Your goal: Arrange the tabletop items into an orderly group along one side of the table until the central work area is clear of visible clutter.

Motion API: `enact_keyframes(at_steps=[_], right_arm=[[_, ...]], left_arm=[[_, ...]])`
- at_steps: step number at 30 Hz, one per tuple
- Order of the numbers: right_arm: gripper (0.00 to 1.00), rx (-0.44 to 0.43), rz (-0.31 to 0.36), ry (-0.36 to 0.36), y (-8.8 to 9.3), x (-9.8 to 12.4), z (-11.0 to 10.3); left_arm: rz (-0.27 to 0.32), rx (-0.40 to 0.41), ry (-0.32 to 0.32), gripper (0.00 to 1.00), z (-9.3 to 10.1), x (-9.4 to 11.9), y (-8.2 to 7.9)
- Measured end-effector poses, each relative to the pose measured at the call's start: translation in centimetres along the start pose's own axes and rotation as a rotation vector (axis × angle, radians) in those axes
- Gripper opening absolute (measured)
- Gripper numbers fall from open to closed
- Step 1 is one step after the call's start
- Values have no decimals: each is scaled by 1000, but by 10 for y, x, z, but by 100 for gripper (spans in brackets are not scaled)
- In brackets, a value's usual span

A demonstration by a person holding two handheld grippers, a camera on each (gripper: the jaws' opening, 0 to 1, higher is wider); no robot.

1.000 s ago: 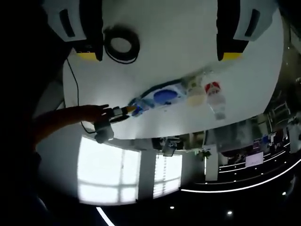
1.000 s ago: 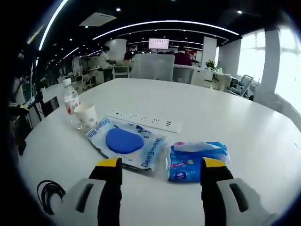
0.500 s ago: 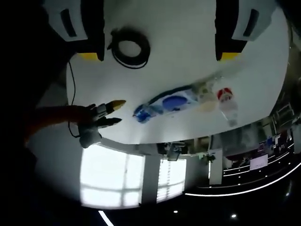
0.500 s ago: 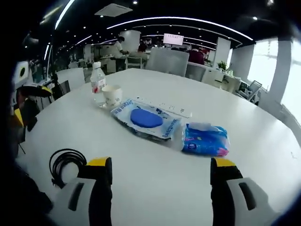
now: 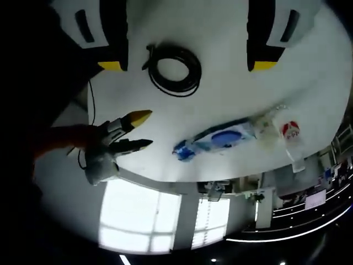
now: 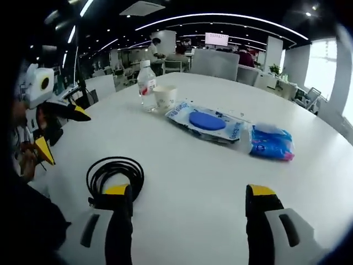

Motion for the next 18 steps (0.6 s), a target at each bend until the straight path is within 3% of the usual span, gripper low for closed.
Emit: enact_keyframes(at_steps=[9, 18], right_arm=[[62, -26, -61, -122, 19, -6, -45], [48, -137, -117, -180, 32, -12, -63]], left_arm=[[-77, 36, 37, 75, 13, -19, 14], [-102, 92, 44, 62, 13, -35, 23]])
Point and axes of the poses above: the point that each gripper's makers call its tool centre point, and the gripper's own axes: x roughly backward along the fingers, z roughly to its right, y roughly out of its underside, the point moved 5 cm from there along x, roughly backward along the fingers, and after that the axes turned 6 degrees about -x, right-handed, at the moved point
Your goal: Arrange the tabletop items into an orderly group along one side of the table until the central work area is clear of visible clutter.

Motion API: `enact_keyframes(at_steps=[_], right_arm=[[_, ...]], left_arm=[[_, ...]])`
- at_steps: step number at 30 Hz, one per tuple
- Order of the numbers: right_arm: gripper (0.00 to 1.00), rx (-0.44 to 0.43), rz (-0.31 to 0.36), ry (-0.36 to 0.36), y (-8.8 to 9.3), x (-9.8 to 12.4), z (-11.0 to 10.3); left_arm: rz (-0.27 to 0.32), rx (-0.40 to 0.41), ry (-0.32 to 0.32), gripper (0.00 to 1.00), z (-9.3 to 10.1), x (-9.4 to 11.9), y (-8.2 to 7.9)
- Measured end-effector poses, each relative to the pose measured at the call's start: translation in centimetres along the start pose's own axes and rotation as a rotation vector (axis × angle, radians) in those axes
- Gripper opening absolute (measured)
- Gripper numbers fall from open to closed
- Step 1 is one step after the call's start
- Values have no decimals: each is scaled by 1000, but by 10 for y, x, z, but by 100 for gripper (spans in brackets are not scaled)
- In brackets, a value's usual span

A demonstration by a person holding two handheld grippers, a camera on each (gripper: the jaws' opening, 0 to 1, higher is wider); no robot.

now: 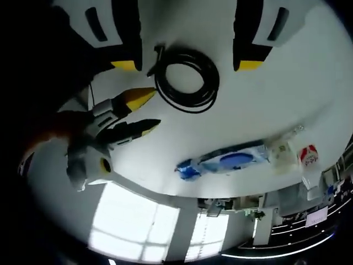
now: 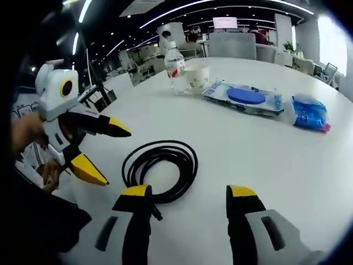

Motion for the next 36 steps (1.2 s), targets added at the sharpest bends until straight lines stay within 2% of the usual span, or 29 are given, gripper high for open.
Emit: enact_keyframes(at_steps=[6, 7, 9, 13, 15, 23, 28, 29, 32, 34, 36], right_arm=[[35, -108, -18, -46, 5, -10, -2], [33, -169, -26, -69, 5, -7, -7], [29, -220, -24, -81, 5, -9, -6], [26, -238, -38, -89, 7, -12, -5], [22, -270, -45, -113, 9, -14, -7], [17, -326, -67, -134, 12, -20, -10], [13, -349, -77, -138, 14, -25, -6], [12, -350, -78, -138, 13, -26, -5], [10, -360, -80, -140, 14, -25, -5], [8, -376, -75, -151, 11, -25, -5], [7, -366, -72, -152, 10, -22, -8]], left_arm=[[12, 77, 0, 53, -5, -6, 2], [9, 97, 4, 50, -5, -7, 3], [1, 128, 2, 44, -7, -11, 4], [13, 174, -25, 37, -16, -15, 7], [4, 203, -35, 35, -16, -18, 8], [-18, 238, -30, 29, -25, -28, 14], [-40, 243, -22, 26, -18, -32, 17], [-23, 241, -22, 25, -18, -31, 16], [-33, 267, -31, 19, -20, -30, 16], [-51, 215, -70, 13, -23, -29, 18], [-50, 195, -72, 11, -20, -28, 16]])
Point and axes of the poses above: the point that each gripper's makers call its tool centre point, and the gripper's own axes: x roughly backward along the fingers, z roughly to its right, y roughly out of its underside, the point moved 5 cm from there along x, roughly backward along the fingers, and after that the axes turned 6 degrees about -x, right-handed, at the moved point
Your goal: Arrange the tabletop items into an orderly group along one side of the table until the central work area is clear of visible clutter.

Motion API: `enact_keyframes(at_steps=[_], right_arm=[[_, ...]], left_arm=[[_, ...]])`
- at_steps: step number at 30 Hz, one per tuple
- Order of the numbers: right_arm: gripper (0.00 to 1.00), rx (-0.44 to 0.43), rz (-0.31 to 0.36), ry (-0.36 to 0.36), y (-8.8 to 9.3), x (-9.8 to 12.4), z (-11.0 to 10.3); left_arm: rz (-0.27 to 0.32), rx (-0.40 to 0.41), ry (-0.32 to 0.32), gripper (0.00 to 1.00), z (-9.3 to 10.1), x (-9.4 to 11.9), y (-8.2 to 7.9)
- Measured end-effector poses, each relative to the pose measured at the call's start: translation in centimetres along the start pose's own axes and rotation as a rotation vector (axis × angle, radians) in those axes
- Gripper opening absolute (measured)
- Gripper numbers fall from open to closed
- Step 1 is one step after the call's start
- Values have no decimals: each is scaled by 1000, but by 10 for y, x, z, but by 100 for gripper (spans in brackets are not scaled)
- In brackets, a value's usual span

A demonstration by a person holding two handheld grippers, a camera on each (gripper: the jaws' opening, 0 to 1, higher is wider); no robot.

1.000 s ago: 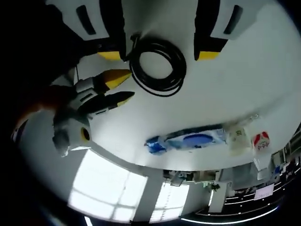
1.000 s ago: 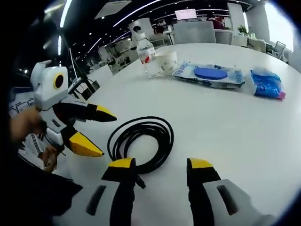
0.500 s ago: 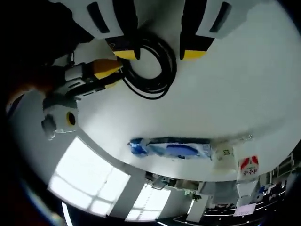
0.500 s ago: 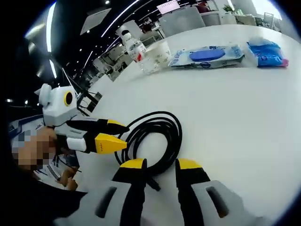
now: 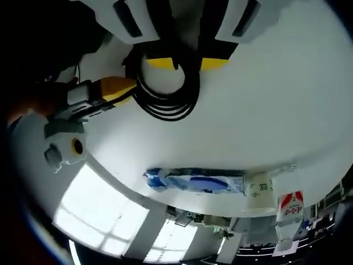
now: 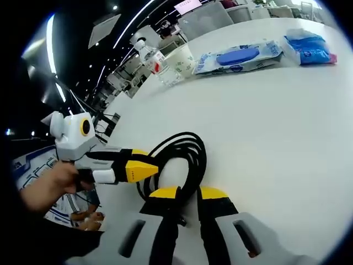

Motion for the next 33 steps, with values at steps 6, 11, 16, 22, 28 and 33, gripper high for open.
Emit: enact_keyframes(at_steps=[6, 11, 16, 22, 28, 33], right_arm=[[5, 32, 16, -1, -2, 7, -9], [3, 24, 27, -6, -4, 11, -8], [2, 73, 48, -5, -11, 20, -9], [1, 72, 100, -16, -28, 36, -10], [1, 95, 150, -16, -44, 52, -9], [1, 103, 164, -13, -55, 61, -1]], left_arm=[[7, -36, -23, 7, -6, 2, -7], [7, -78, -33, 6, -5, 4, -9], [21, -94, -34, 5, 1, 9, -20], [62, -116, -47, 3, 6, 14, -38], [107, -151, -48, 3, 16, 18, -61], [124, -167, -35, 2, 21, 12, -75]])
Point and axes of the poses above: the point that each gripper's makers call its tool centre point, and the gripper's own axes: x roughly backward along the fingers, z roughly to its right, y roughly out of its underside, the point moved 5 cm from there along x, roughly backward along the fingers, and after that the axes turned 6 degrees about -x, right-handed, at the moved point
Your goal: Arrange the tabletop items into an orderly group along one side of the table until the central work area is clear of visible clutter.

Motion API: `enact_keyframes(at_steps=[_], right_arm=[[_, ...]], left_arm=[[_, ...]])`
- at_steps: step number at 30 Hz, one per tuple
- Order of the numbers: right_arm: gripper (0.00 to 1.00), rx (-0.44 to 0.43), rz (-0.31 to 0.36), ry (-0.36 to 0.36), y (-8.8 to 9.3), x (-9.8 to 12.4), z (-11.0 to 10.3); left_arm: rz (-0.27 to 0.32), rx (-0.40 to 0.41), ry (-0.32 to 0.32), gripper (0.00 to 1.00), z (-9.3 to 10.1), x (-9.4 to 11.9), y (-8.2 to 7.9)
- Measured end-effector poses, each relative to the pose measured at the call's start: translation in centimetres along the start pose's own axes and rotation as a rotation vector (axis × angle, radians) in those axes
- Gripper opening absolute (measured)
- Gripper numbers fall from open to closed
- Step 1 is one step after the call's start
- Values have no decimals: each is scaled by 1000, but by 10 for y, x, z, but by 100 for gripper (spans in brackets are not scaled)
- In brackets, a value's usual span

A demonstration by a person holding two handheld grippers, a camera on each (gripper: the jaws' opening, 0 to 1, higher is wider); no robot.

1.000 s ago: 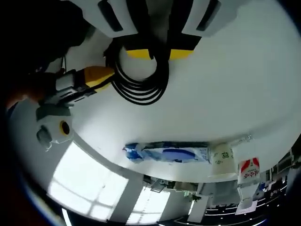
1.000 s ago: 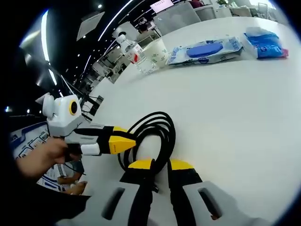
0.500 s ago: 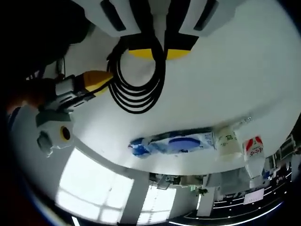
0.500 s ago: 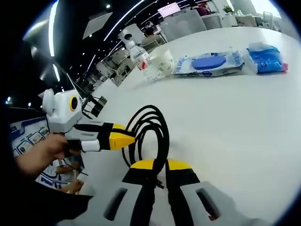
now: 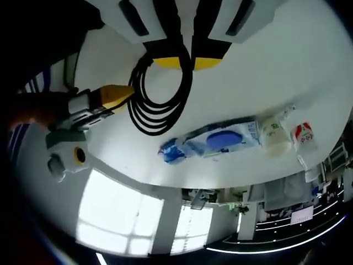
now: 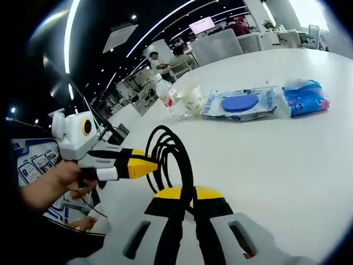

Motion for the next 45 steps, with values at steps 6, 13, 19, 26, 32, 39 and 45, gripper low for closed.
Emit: enact_keyframes(at_steps=[6, 13, 19, 26, 32, 39, 45], right_arm=[[0, 3, 32, 25, -19, 18, 19], [0, -4, 60, 55, -35, 34, 39], [0, -11, 89, 81, -41, 44, 50], [0, -52, 135, 102, -53, 47, 71], [0, -95, 166, 133, -56, 47, 85], [0, -132, 192, 162, -58, 47, 98], [0, -190, 220, 192, -60, 44, 111]], left_arm=[[12, -13, 29, 2, 14, -15, -21], [36, -17, 52, 3, 29, -28, -43], [59, 0, 81, 3, 36, -41, -59], [65, 5, 109, 2, 39, -54, -78], [44, 1, 122, 2, 38, -74, -85], [22, 11, 129, 2, 37, -93, -91], [7, 25, 137, 2, 36, -109, -98]])
Point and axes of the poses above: the point that each gripper's makers call its tool centre point, and the gripper's own axes: x roughly backward along the fingers, z roughly to its right, y roughly out of its underside, the point moved 5 cm from there along x, roughly backward along the fingers, and after that the axes turned 6 degrees about -x, right-handed, at the moved point
